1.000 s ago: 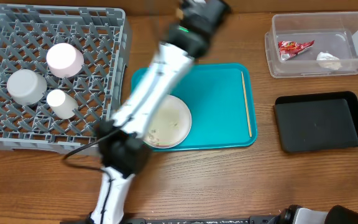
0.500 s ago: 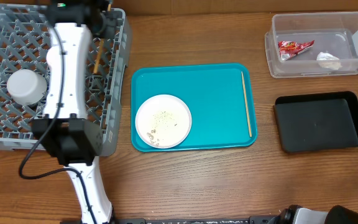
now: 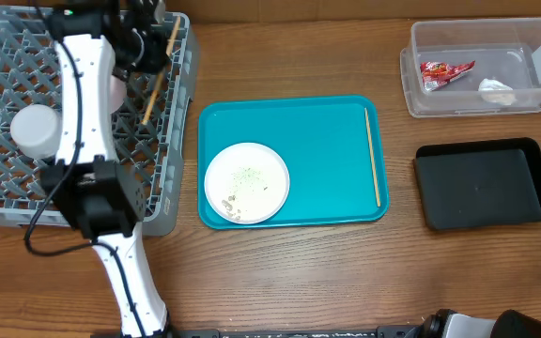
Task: Sort waste into correct bins and load items into the dishwasher
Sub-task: 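Insert the chopstick upright into the rack and open the left gripper, then move the left gripper back to the remaining chopstick on the tray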
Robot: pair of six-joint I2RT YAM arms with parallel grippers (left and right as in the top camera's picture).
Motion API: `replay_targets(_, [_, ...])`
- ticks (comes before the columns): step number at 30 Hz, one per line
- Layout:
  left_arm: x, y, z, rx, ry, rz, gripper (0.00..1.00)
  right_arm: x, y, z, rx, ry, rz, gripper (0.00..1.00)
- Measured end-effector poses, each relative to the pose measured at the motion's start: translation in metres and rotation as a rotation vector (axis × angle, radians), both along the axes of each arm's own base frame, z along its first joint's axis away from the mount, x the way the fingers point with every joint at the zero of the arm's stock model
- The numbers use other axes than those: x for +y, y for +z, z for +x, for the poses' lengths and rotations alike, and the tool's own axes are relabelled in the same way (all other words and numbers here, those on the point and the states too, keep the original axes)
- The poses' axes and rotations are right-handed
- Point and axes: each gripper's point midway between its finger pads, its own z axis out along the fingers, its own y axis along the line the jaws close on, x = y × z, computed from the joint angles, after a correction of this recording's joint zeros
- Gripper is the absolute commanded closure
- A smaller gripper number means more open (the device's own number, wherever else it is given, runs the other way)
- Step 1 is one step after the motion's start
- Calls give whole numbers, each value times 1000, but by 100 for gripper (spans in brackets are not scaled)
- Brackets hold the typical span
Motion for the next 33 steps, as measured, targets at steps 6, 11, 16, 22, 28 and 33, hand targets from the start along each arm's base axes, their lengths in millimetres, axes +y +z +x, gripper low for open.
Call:
replay_targets(6, [0, -32, 5, 72, 65, -33, 96, 0, 0, 0, 1, 0, 1, 0])
replay_targets(11, [13, -35, 7, 85, 165, 8, 96, 0, 0, 0, 1, 0, 0, 0])
replay_targets(16, [24, -37, 7, 94, 225, 52, 96, 0, 0, 0, 0, 0, 0, 0])
replay_targets(22, [27, -37, 8, 95, 248, 65, 82, 0, 0, 0, 1, 1, 0, 0])
replay_targets(28, [28, -38, 6, 105, 265, 66, 55, 0, 0, 0, 0, 0, 0, 0])
replay_targets(33, [27, -39, 2, 123, 269, 61, 66, 0, 0, 0, 0, 0, 0, 0])
